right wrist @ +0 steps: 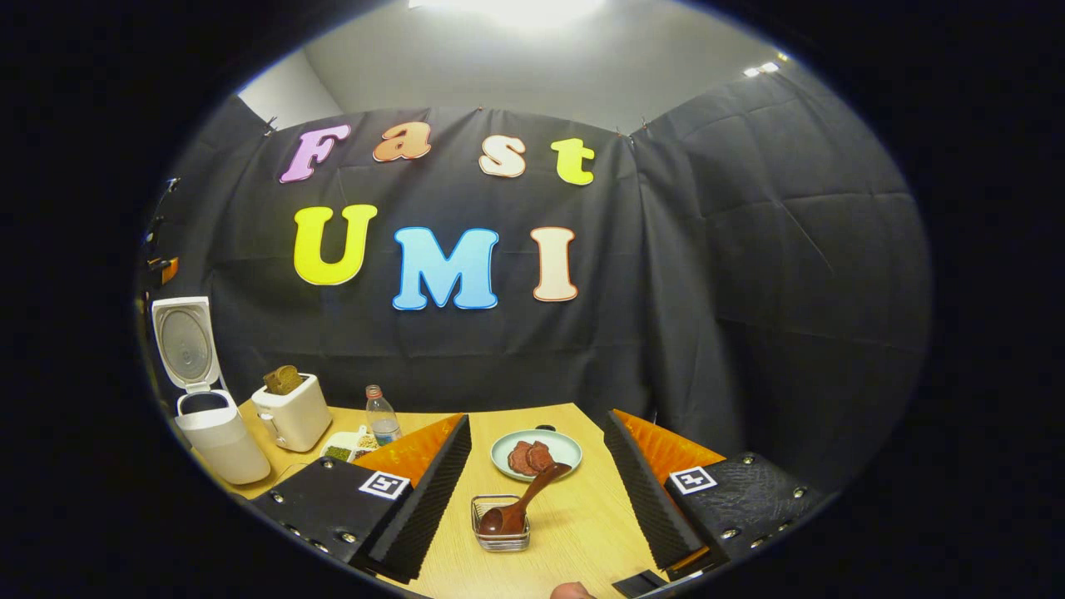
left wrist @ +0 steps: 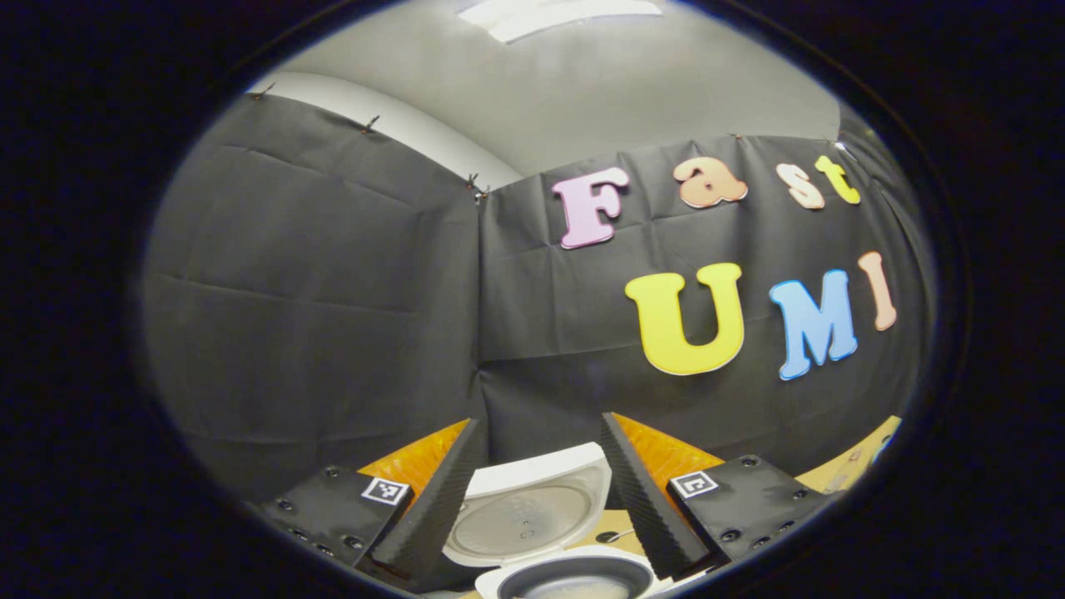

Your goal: Close the left gripper, press the button to open the rice cooker; take a wooden spoon from the chopstick holder with the right hand, scoop a spoonful of rice and pour it into the rice cooker, then put the wooden spoon back into the chopstick holder.

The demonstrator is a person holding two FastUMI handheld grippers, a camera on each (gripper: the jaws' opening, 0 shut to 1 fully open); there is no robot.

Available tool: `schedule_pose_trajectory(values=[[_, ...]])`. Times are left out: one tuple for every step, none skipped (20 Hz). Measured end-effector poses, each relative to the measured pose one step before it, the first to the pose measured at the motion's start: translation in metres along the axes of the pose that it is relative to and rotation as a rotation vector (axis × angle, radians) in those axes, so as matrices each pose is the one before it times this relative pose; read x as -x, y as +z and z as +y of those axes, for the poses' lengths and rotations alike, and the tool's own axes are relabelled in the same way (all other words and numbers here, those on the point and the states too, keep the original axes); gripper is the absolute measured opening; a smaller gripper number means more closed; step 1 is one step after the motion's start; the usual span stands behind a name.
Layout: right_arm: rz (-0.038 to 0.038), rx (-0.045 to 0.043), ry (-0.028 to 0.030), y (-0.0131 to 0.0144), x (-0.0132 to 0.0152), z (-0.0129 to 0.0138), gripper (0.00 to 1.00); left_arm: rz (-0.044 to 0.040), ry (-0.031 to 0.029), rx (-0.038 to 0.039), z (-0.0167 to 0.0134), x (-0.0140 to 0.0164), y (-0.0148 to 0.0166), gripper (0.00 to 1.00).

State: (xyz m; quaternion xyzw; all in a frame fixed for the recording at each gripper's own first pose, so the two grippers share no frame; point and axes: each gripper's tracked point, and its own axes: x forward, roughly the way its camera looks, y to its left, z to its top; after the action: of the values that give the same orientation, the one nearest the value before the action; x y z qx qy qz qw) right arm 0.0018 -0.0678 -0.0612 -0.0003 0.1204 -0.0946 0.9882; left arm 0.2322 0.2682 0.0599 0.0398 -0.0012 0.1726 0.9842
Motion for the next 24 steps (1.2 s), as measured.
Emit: schedule_pose_trajectory(values=[[0.00138, 0.0007, -0.00792, -0.00092, 0.00302, 0.00132, 0.98, 0.01612, 0.01042, 0.00948, 0.00611, -0.01289, -0.00519, 0.98], [0.00163, -0.00202, -0.00819, -0.00159, 0.00136, 0.00041, 0.98, 0.01806, 0.01319, 0.00816, 0.00651, -0.01336, -0.00572, 0.98], [0.00082, -0.0041, -0.00683, -0.00028, 0.00289, 0.00121, 0.98, 0.01346, 0.01022, 0.00369, 0.00572, -0.01517, -0.00555, 0.98], [0.0029, -0.00277, -0.00423, -0.00166, 0.0026, 0.00241, 0.98, 0.0176, 0.01534, 0.00227, 0.00656, -0.01412, -0.00644, 0.98], [-0.00038, 0.00087, -0.00487, -0.00083, 0.00276, 0.00093, 0.98, 0.01491, 0.01091, 0.00504, 0.00471, -0.01252, -0.00283, 0.98], [-0.00072, 0.00547, -0.00368, -0.00088, 0.00099, 0.00091, 0.98, 0.00883, 0.00623, 0.00484, 0.00293, -0.01115, -0.00093, 0.98], [0.00294, 0.00838, -0.00383, -0.00114, 0.00253, -0.00044, 0.98, 0.0095, 0.00661, -0.00104, 0.00071, -0.01121, -0.00423, 0.98], [0.00246, 0.00746, -0.0035, -0.00216, 0.00114, -0.00046, 0.98, 0.01569, 0.00718, -0.00347, 0.00115, -0.00932, -0.00587, 0.98], [0.0015, 0.0039, -0.00408, -0.00037, 0.0012, -0.00032, 0.98, 0.0092, -0.00336, 0.00153, -0.00146, -0.00747, -0.0037, 0.98], [0.00099, -0.00048, -0.00175, -0.00078, 0.00067, -0.0008, 0.98, 0.01357, -0.00052, -0.00076, -0.00162, -0.00714, -0.0058, 0.98], [0.00459, -0.00253, 0.00168, -0.00111, 0.00118, -0.00045, 0.98, 0.01832, 0.00071, -0.00361, -0.00042, -0.00187, -0.00602, 0.98], [0.00369, -0.00287, 0.00078, -0.00114, 0.00009, -0.00029, 0.98, 0.01647, 0.0052, -0.00145, -0.00102, -0.00622, -0.00452, 0.98], [0.00082, -0.00286, 0.00012, 0.0001, 0.00018, -0.00033, 0.98, 0.01958, 0.00299, -0.00637, -0.00241, -0.00877, -0.00536, 0.98], [-0.00082, -0.00118, 0.00203, -0.00018, -0.00102, -0.0011, 0.98, 0.01633, 0.00695, 0.00119, -0.00207, -0.00424, -0.0051, 0.98], [-0.00066, 0.00144, 0.00407, 0.00009, 0.00003, -0.00105, 0.98, 0.01817, -0.00267, 0.00705, -0.00497, -0.00212, -0.00481, 0.98], [0.00141, 0.00414, 0.00369, -0.00028, -0.00132, -0.00062, 0.98, 0.01683, -0.00207, 0.00981, -0.00306, -0.00185, -0.00419, 0.98], [-0.00144, 0.00438, 0.00226, 0.00077, -0.00019, -0.00187, 0.98, 0.02117, -0.00318, 0.00654, -0.00141, -0.00135, -0.00749, 0.98], [-0.00261, 0.00305, 0.00208, 0.00105, -0.00151, -0.00296, 0.98, 0.02769, -0.00745, 0.00863, -0.00203, -0.00203, -0.00731, 0.98], [-0.00263, 0.00088, 0.00282, 0.00173, -0.00058, -0.00215, 0.98, -0.0039, 0.00513, -0.0077, -0.0005, 0.00016, 0.0001, 0.99], [-0.00007, 0.00076, 0.00414, 0.00055, -0.00159, -0.00249, 0.98, 0.00543, 0.00013, 0.00713, -0.00011, -0.00202, -0.00211, 1.0], [-0.00161, 0.00217, 0.00338, 0.00056, 0.0, -0.00256, 0.98, 0.00279, 0.0045, 0.00278, 0.00059, 0.00509, -0.00016, 1.0], [0.00066, 0.00382, 0.00304, -0.00008, -0.00148, -0.0039, 0.98, 0.0062, 0.00218, 0.00278, -0.00014, 0.00133, -0.00023, 0.99], [0.00091, 0.00235, 0.0017, -0.00083, -0.001, -0.00293, 0.98, 0.00164, 0.00182, 0.00188, 0.00008, 0.00333, 0.00132, 0.99], [0.00089, -0.0011, 0.00395, -0.00013, -0.00269, -0.00327, 0.98, 0.0096, 0.00174, 0.00091, -0.00055, 0.00251, -0.00118, 1.0]])
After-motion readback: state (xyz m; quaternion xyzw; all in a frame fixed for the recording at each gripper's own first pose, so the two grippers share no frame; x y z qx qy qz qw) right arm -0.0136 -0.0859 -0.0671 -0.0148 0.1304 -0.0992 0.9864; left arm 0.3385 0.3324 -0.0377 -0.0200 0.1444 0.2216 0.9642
